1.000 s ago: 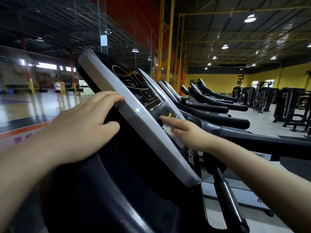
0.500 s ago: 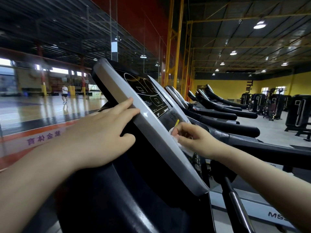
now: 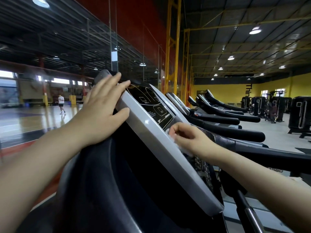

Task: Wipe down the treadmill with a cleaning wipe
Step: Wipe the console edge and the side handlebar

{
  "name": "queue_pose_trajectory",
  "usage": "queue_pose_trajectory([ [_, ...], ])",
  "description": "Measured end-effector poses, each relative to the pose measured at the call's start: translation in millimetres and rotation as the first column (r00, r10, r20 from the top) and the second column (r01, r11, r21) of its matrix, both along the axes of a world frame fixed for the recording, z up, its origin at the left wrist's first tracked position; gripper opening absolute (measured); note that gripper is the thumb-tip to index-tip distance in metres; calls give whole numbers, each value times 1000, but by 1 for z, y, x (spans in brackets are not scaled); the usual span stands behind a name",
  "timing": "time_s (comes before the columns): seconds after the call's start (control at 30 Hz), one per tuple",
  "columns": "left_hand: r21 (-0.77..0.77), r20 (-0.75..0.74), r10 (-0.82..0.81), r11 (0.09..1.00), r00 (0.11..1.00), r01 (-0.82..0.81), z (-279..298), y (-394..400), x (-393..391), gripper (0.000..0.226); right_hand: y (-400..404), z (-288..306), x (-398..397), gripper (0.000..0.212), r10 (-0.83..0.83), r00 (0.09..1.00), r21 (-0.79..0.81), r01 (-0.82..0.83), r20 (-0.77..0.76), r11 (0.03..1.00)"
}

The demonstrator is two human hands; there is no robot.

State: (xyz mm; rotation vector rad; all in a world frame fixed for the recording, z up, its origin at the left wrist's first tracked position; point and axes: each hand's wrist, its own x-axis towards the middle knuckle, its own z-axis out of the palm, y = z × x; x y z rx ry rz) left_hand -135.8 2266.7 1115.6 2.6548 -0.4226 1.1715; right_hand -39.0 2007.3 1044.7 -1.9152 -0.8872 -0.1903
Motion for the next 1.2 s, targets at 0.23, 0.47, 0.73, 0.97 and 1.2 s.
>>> queue_pose_trajectory([
  [0.23,-145,49,-58,987,997,64,-3,3,6,78,15,27,58,10,-311,932,-160,341,186,926],
  [0.47,-353,45,0,935,999,16,-10,8,11,82,38,26,23,13,-38,975,12,36,220,999],
  [0.73,-379,1,3,925,1000,-3,-9,10,12,84,40,38,91,11,-426,872,-176,471,241,864],
  [0.97,-386,-15,-33,922,999,25,-11,11,13,87,52,42,11,16,93,942,-6,-96,323,995],
  [1.2,-378,-58,-26,926,998,3,-9,7,4,89,50,53,96,9,-370,906,-54,388,206,920],
])
